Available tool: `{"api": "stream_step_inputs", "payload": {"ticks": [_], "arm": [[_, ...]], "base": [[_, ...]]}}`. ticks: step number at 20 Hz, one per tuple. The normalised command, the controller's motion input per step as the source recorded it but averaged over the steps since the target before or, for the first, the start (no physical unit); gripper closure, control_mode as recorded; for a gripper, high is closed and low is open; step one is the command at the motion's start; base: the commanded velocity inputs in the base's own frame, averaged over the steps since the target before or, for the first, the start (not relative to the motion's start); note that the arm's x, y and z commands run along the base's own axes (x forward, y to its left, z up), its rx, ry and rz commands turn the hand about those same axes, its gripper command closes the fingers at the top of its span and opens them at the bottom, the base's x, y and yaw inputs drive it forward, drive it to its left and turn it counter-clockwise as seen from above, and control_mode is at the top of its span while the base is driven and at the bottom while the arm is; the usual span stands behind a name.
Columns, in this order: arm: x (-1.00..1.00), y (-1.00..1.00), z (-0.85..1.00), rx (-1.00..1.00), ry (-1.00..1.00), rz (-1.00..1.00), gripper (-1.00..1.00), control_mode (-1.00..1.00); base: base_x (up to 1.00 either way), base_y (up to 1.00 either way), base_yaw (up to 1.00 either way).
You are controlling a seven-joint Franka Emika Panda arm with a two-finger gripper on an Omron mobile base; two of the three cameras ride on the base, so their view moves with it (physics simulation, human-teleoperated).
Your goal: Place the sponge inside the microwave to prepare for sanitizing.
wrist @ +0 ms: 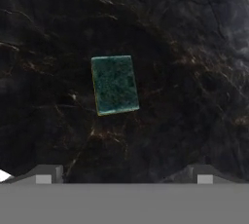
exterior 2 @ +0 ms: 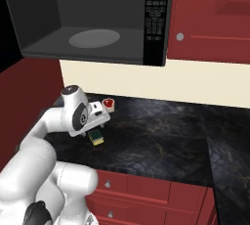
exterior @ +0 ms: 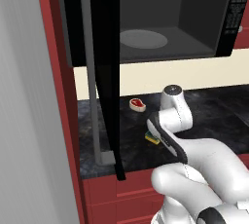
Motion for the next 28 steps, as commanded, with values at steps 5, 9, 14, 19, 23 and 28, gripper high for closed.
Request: {"api": "stream_step_inputs", "payload": {"ticks": [5, 9, 14, 19, 23, 28], "arm": [[0.21, 0.12, -0.08, 0.0, 0.0, 0.0, -1.0, -1.0], [0.19, 0.0, -0.07, 0.0, 0.0, 0.0, -1.0, -1.0], [0.18, 0.05, -0.17, 0.01, 0.03, 0.0, -1.0, -1.0], [0.02, 0.12, -0.32, 0.05, 0.04, 0.0, -1.0, -1.0], [0.03, 0.02, -0.3, 0.0, 0.0, 0.0, -1.0, -1.0], [0.27, 0.01, -0.15, -0.01, 0.0, -0.01, -1.0, -1.0]], "base": [[0.0, 0.0, 0.0], [0.0, 0.0, 0.0], [0.0, 0.0, 0.0], [0.0, 0.0, 0.0], [0.0, 0.0, 0.0], [0.0, 0.0, 0.0]]}}
